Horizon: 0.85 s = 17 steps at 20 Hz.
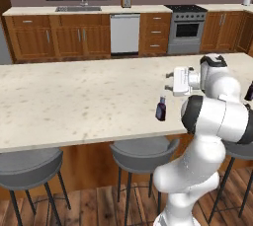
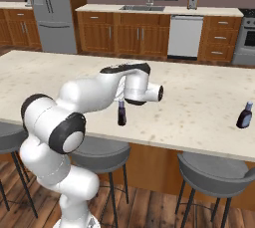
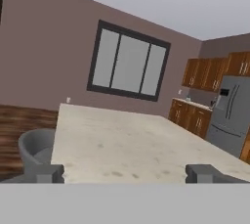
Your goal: The dining table condiment station is running low on condiment bottle. Refill the condiment station by opening the cabinet and taking the condiment bottle from the cabinet and placing it on the dining table.
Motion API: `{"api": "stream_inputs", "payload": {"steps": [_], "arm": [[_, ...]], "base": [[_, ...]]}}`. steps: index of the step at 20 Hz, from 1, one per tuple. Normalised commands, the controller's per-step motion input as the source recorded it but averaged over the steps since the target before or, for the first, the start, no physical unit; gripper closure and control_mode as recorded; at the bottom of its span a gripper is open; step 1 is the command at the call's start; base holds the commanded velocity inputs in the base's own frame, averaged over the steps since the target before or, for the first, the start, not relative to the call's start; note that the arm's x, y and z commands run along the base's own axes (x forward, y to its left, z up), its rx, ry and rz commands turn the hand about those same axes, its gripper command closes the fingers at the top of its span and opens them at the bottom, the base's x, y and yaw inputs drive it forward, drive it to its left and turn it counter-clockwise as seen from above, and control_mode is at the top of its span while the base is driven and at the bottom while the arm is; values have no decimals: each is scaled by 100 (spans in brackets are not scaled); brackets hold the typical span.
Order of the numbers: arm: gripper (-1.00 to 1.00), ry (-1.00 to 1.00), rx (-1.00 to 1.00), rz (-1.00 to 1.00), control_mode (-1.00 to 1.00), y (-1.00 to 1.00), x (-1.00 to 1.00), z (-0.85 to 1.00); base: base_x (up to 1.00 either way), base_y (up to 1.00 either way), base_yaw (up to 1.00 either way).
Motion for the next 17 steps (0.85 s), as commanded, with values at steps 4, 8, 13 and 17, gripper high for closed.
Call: {"api": "stream_inputs", "payload": {"steps": [4,8,13,17], "arm": [[-100,0,-10,-9,-100,19,-65,67],[-100,0,-18,-9,-100,1,-73,69],[-100,0,-18,-14,-100,2,-81,53],[-100,0,-16,-17,-100,9,-91,54]], "base": [[0,0,0],[0,0,0],[0,0,0],[0,0,0]]}}
